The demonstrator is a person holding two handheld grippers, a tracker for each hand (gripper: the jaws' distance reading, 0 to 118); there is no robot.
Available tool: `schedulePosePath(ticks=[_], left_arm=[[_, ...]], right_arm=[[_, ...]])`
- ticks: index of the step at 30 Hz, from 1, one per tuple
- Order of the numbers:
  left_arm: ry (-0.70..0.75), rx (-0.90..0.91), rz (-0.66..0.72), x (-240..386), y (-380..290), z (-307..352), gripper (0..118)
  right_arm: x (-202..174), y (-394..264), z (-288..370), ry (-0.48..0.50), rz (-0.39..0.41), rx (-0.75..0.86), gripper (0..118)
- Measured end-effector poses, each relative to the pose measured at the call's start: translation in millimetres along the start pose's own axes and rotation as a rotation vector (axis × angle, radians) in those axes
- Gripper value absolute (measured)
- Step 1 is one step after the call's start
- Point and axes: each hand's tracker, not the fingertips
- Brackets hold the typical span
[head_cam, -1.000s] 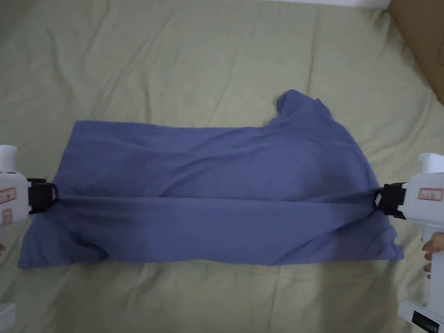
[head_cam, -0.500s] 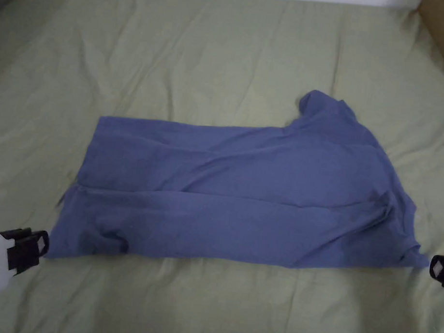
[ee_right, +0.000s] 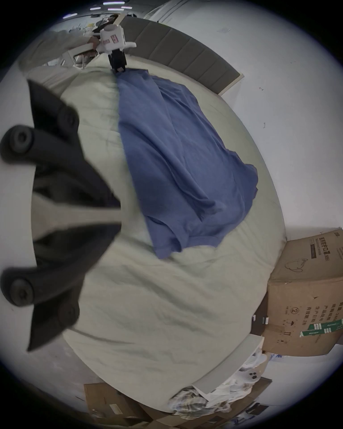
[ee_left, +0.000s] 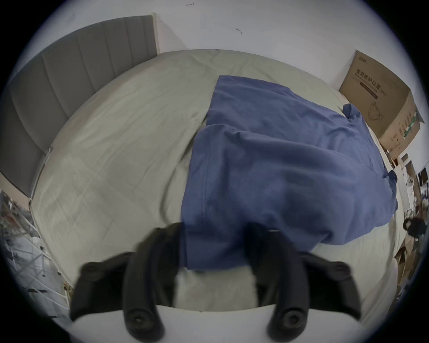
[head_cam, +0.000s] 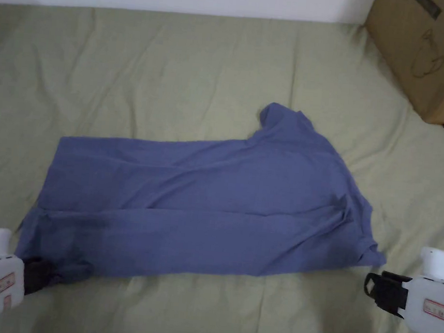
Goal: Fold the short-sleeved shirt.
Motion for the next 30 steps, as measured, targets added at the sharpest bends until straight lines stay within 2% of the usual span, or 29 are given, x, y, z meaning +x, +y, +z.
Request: schedulePosePath(ticks=[1,2,3,6,7,8,9,10,11,12,13,14,15,16,22,24,26,30], left_arm=[[0.021,0.005,-0.017,4,2,1,23],[0.009,0.0,-0.014,1,5,2,10],[-0.031,-0.02,0.003,0,8,1,9],[-0.016,-0.031,-0.012,2,10,1,9],[-0.018,-0.028,-0.018,1,9,4,9],[-0.022,-0.025,-0.022,0,9,7,9],[-0.026,-0.024,-0.023,0,9,8,9],[-0.034,-0.024,-0.018,-2,10,10,9],[-0.051,-0.024,-0.002,-5,12,13,9],[-0.058,-0.023,0.007,-8,13,15,9],[-0.066,-0.021,0.01,-9,14,18,9],[-0.071,-0.018,0.009,-11,16,21,9],[-0.072,-0.016,0.007,-12,17,24,9],[-0.08,-0.011,0.001,-14,18,30,9],[-0.113,0.034,-0.02,-19,21,58,8],[-0.106,0.039,-0.04,-22,16,68,8],[-0.116,0.042,-0.056,-27,6,80,8],[-0.107,0.001,-0.091,-36,-27,92,8]], right_arm=[[2,9,-6,-0.012,0.006,0.007,50],[4,18,-14,-0.017,0.006,0.014,78],[8,27,-22,-0.021,0.007,0.03,97],[12,53,-57,-0.03,0.013,0.007,97],[15,59,-73,-0.03,0.006,-0.057,96],[15,60,-87,-0.024,-0.007,-0.099,89],[13,59,-94,-0.027,0.001,-0.124,54],[8,56,-99,-0.102,0.014,-0.139,48],[5,52,-95,-0.111,0.058,-0.081,46],[4,50,-88,-0.106,0.07,-0.067,26],[7,50,-82,-0.052,0.056,-0.067,5],[8,48,-76,0.079,-0.026,-0.071,5],[6,47,-72,-0.031,-0.045,-0.059,5],[5,46,-67,-0.018,-0.011,-0.063,5],[7,38,-17,0.011,-0.028,-0.016,5],[6,31,3,-0.012,-0.007,-0.008,5],[10,18,22,-0.014,0.015,-0.011,5],[20,-28,41,0.001,-0.011,-0.068,5]])
